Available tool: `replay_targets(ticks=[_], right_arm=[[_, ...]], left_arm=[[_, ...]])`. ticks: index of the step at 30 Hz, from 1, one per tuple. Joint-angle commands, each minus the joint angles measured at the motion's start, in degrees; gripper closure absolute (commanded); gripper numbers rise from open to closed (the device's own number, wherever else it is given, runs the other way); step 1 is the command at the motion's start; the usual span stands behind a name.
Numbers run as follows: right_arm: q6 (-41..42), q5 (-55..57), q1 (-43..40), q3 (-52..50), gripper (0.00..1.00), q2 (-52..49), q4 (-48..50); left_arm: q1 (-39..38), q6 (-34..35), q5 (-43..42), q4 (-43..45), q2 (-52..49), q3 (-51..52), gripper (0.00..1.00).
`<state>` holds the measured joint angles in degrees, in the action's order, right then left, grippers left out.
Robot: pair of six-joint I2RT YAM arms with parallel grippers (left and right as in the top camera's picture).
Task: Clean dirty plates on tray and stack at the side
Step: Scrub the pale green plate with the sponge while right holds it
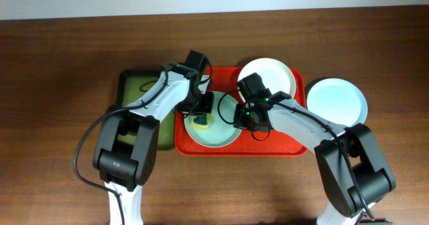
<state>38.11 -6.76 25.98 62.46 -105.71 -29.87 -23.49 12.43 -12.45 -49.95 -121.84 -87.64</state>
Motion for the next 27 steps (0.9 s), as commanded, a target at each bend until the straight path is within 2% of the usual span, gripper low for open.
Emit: replay_targets(ticks=[1,3,7,11,19,22,25,27], right_arm=[[-0.35,1.22,0.39,-0.42,0.96,-0.63,-0.31],[-0.35,1.22,0.37,-0.42,0.96,-0.63,-0.33],[-0.33,-4.59,0.37,-0.42,0.96,-0.63,-0.31],[-0.13,-5.11,0.39,-0.42,0.96,-0.63,0.33],[-0.37,-6.54,1.03,-0.42,0.96,-0.63,1.84],[-0.37,-6.54,1.03,-0.42,0.96,-0.63,1.81],[-0.37,-6.51,1.03,-0.42,0.96,-0.63,1.81],[-0.37,-6.54,1.03,-0.42,0.96,-0.63,1.81]], left_arm=[[0.83,-1.36,-10.93,2.62,1.27,0.92,1.00],[1.62,-1.36,-8.70,2.38,4.96,0.55,1.00],[2.27,-1.33,7.30,-2.95,9.33,0.59,1.00],[2.16,-1.31,7.61,-2.32,9.03,3.04,1.00],[2.16,0.42,8.07,5.77,9.03,9.77,1.00],[2.16,3.41,13.73,9.62,9.03,13.05,1.00],[2.12,3.41,6.10,13.97,9.03,17.55,1.00],[2.12,2.25,-6.69,14.43,9.03,17.75,1.00]])
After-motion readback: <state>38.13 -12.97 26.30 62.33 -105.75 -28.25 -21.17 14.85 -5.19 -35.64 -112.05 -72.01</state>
